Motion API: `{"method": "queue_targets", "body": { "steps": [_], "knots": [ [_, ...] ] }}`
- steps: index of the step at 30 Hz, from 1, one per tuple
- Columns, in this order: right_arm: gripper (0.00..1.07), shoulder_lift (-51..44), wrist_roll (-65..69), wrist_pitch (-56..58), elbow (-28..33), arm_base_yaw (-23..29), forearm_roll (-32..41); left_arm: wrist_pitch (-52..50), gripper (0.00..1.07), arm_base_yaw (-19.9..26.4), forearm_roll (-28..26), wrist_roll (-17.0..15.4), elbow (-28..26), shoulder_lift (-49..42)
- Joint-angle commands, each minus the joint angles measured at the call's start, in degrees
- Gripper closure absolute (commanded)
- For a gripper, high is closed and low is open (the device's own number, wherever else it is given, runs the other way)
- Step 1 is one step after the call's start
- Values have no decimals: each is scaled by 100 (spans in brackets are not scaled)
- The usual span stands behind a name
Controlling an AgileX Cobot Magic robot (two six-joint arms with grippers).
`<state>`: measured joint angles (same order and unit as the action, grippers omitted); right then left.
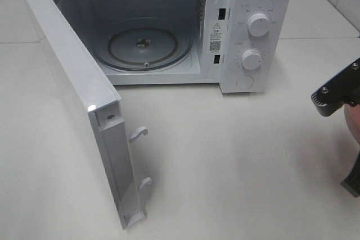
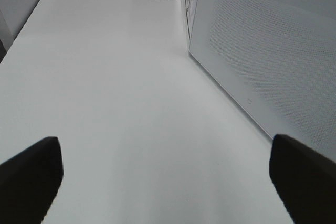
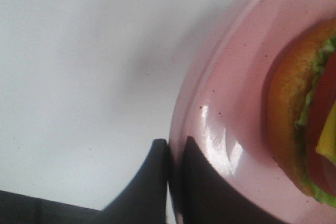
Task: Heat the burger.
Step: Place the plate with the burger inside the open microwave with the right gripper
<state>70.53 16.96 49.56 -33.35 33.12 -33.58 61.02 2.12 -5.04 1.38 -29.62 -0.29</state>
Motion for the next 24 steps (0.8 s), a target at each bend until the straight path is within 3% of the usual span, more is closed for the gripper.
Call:
{"method": "queue_targets", "body": {
  "steps": [1,24],
  "knots": [
    [107,-69,-367,46,-11,206,-304,23,7,17,-57,0,11,-69],
    [106,-69,-1283,-544,-11,997,-286,23,7,17,-57,0,11,-69]
  ]
}}
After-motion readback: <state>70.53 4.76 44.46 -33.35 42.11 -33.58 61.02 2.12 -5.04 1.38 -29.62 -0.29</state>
